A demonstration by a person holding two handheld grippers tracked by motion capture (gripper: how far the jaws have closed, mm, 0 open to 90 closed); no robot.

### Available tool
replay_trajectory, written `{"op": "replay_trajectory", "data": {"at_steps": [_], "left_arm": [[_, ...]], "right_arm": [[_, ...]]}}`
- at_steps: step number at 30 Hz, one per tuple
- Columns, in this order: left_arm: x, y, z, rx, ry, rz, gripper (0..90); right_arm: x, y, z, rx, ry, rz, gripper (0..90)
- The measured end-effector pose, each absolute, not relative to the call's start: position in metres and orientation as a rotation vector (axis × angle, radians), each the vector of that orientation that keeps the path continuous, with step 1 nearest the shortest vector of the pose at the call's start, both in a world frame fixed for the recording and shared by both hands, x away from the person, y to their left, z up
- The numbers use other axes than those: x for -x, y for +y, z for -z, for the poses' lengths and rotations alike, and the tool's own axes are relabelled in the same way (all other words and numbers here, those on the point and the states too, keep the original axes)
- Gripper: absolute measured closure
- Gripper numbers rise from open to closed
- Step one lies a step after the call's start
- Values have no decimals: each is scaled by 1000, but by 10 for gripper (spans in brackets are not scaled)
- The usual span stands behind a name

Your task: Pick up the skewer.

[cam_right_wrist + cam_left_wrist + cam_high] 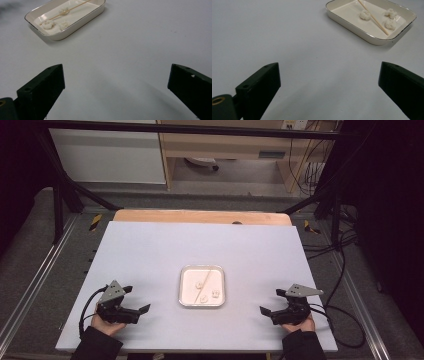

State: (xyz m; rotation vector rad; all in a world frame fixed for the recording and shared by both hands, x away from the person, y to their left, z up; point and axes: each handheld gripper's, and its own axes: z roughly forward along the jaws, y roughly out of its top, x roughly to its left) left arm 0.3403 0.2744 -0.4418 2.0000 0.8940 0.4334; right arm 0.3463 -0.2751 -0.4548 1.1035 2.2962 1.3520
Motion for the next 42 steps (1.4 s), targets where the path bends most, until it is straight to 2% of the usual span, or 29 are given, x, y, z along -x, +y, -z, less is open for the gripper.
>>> {"op": "replay_trajectory", "data": {"at_steps": [29, 42], "left_arm": [[-341, 243, 431, -2062, 856, -429, 42], [-349, 209, 416, -2097, 841, -436, 64]], "right_arm": [[-347, -273, 454, -1094, 2304, -1335, 15], [-347, -272, 455, -1091, 2310, -1323, 15]]}}
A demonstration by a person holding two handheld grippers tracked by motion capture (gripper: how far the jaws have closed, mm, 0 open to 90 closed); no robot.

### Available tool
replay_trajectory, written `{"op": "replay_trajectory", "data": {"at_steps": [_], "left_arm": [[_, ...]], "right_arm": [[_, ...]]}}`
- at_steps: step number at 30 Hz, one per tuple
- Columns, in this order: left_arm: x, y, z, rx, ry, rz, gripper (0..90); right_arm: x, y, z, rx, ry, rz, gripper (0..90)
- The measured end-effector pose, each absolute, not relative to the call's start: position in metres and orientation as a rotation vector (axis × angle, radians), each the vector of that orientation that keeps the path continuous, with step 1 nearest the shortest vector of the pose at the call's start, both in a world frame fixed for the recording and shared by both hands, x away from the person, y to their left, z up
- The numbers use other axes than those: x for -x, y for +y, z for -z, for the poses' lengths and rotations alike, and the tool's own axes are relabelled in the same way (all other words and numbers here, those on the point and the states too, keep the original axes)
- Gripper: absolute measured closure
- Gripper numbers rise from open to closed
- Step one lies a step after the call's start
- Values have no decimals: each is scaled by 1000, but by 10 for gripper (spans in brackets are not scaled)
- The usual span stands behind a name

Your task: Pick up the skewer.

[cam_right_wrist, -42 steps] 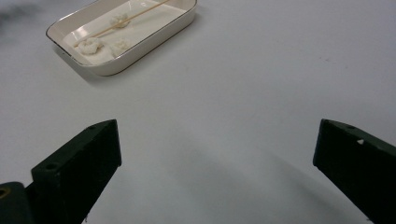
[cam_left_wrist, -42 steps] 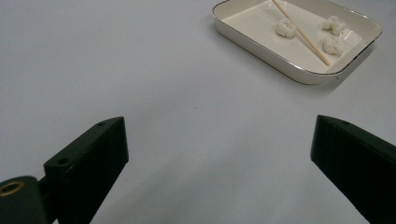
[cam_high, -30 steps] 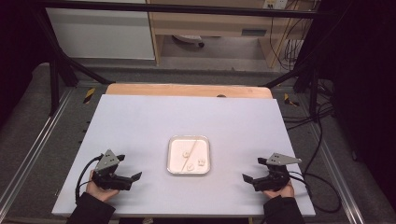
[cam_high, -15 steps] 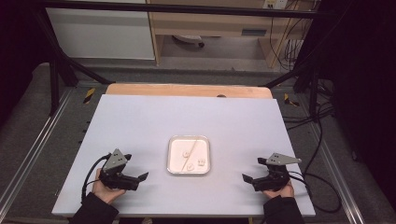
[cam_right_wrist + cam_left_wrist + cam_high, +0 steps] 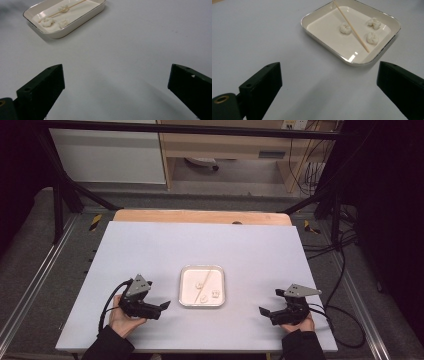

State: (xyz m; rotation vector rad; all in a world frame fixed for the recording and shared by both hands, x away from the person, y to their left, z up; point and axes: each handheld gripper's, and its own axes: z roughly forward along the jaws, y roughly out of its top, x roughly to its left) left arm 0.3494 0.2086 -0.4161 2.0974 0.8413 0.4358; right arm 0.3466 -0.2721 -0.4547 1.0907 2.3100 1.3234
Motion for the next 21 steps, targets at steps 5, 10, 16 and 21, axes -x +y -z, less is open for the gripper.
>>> {"op": "replay_trajectory", "data": {"at_steps": [5, 10, 16, 21], "left_arm": [[-354, 188, 412, -2120, 821, -435, 87], [-359, 166, 412, -2153, 809, -414, 129], [-364, 145, 417, -2169, 829, -399, 206], [-369, 133, 419, -2166, 848, -398, 293]], "right_arm": [[-347, -272, 455, -1090, 2311, -1319, 15], [-346, -272, 455, -1093, 2315, -1319, 15], [-347, -272, 455, -1089, 2317, -1319, 15], [-347, -271, 455, -1090, 2319, -1322, 15]]}}
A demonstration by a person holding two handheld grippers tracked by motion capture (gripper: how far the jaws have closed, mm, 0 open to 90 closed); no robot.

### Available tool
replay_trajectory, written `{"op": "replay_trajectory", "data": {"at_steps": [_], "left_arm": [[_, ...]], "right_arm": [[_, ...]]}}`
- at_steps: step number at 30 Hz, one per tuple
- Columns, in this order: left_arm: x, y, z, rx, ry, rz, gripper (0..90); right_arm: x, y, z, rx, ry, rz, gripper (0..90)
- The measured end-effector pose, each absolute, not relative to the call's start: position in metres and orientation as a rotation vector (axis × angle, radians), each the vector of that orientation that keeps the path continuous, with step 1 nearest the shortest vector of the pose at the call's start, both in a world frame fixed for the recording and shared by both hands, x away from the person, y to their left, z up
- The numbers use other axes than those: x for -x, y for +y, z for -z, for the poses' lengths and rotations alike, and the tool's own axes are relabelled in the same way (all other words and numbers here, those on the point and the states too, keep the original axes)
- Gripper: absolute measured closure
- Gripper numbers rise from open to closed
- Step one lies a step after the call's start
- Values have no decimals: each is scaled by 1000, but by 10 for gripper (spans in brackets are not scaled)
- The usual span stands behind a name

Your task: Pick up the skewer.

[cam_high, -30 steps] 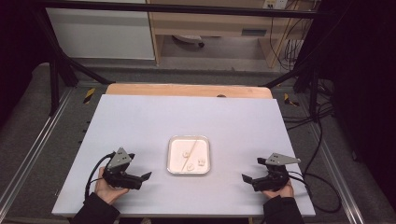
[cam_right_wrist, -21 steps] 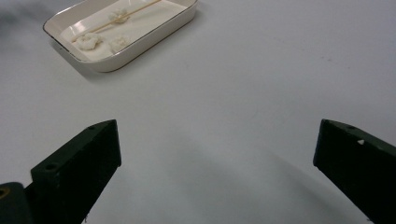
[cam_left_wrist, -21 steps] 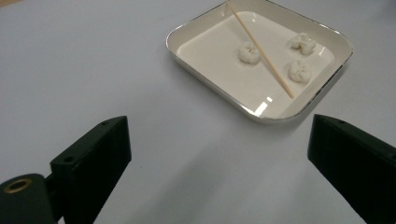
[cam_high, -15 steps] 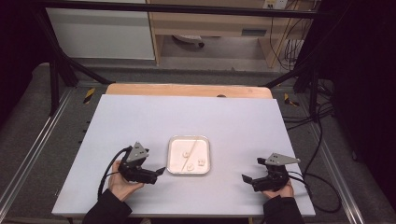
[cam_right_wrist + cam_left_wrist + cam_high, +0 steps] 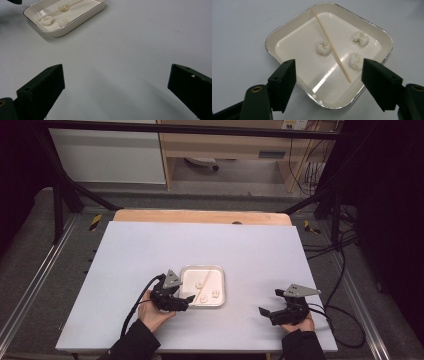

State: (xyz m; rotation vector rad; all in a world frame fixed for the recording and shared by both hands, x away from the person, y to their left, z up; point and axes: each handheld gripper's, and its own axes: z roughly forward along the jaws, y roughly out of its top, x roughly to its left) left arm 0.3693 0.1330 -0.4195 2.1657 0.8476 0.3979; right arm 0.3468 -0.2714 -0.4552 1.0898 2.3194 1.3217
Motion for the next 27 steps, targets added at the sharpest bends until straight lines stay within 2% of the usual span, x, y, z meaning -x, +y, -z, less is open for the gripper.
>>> {"op": "replay_trajectory", "data": {"at_steps": [6, 13, 16, 17, 25, 27], "left_arm": [[-375, 116, 428, -2174, 881, -392, 356], [-379, 108, 432, -2165, 918, -371, 477], [-380, 104, 434, -2163, 926, -381, 508], [-380, 103, 435, -2165, 927, -379, 548], [-379, 94, 438, -2159, 942, -412, 686], [-379, 93, 439, -2162, 948, -416, 699]], "right_arm": [[-347, -271, 455, -1085, 2322, -1320, 15], [-347, -271, 456, -1085, 2324, -1319, 15], [-347, -271, 456, -1085, 2324, -1320, 16], [-347, -271, 456, -1084, 2324, -1323, 16], [-347, -271, 456, -1083, 2325, -1320, 16], [-347, -271, 456, -1082, 2325, -1321, 16]]}}
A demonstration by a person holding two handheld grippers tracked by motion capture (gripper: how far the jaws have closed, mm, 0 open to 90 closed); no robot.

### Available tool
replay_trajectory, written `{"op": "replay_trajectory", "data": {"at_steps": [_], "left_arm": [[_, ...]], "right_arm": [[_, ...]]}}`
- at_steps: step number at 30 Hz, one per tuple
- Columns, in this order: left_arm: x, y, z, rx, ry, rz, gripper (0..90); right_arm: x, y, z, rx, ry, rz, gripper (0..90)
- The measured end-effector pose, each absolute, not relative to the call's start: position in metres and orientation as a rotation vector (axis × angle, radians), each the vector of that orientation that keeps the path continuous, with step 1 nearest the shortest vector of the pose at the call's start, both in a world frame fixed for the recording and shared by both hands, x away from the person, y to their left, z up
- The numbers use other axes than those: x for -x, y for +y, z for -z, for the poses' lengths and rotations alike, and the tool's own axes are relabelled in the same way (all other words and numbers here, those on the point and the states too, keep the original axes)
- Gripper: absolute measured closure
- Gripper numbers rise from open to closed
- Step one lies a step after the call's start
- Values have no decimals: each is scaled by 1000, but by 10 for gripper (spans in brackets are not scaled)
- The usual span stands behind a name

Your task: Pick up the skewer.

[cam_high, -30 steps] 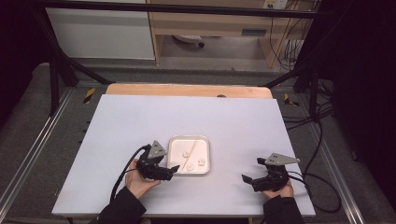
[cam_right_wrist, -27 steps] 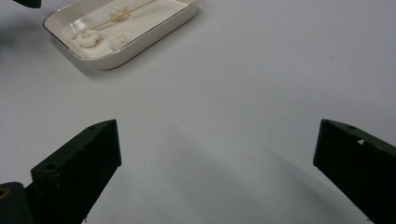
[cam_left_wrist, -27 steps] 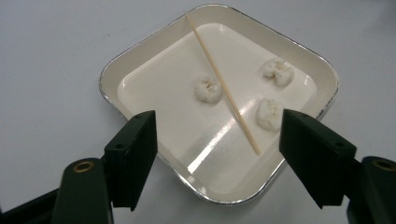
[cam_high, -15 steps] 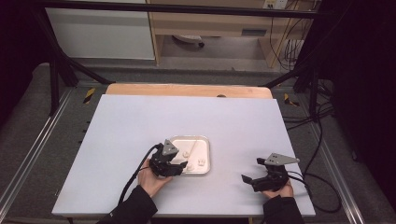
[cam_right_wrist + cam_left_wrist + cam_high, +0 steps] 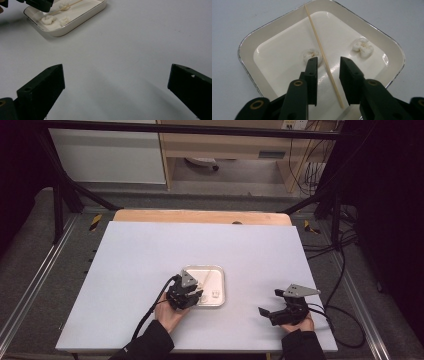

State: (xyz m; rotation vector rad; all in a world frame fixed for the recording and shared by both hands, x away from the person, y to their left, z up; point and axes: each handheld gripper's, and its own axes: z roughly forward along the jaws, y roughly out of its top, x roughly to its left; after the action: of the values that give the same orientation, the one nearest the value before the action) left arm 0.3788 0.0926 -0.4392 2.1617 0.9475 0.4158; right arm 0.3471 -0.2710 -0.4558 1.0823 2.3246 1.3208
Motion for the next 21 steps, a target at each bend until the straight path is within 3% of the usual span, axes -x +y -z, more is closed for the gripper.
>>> {"op": "replay_trajectory", "data": {"at_steps": [21], "left_arm": [[-379, 82, 448, -2143, 1020, -434, 858]], "right_arm": [[-347, -270, 456, -1075, 2329, -1317, 17]]}}
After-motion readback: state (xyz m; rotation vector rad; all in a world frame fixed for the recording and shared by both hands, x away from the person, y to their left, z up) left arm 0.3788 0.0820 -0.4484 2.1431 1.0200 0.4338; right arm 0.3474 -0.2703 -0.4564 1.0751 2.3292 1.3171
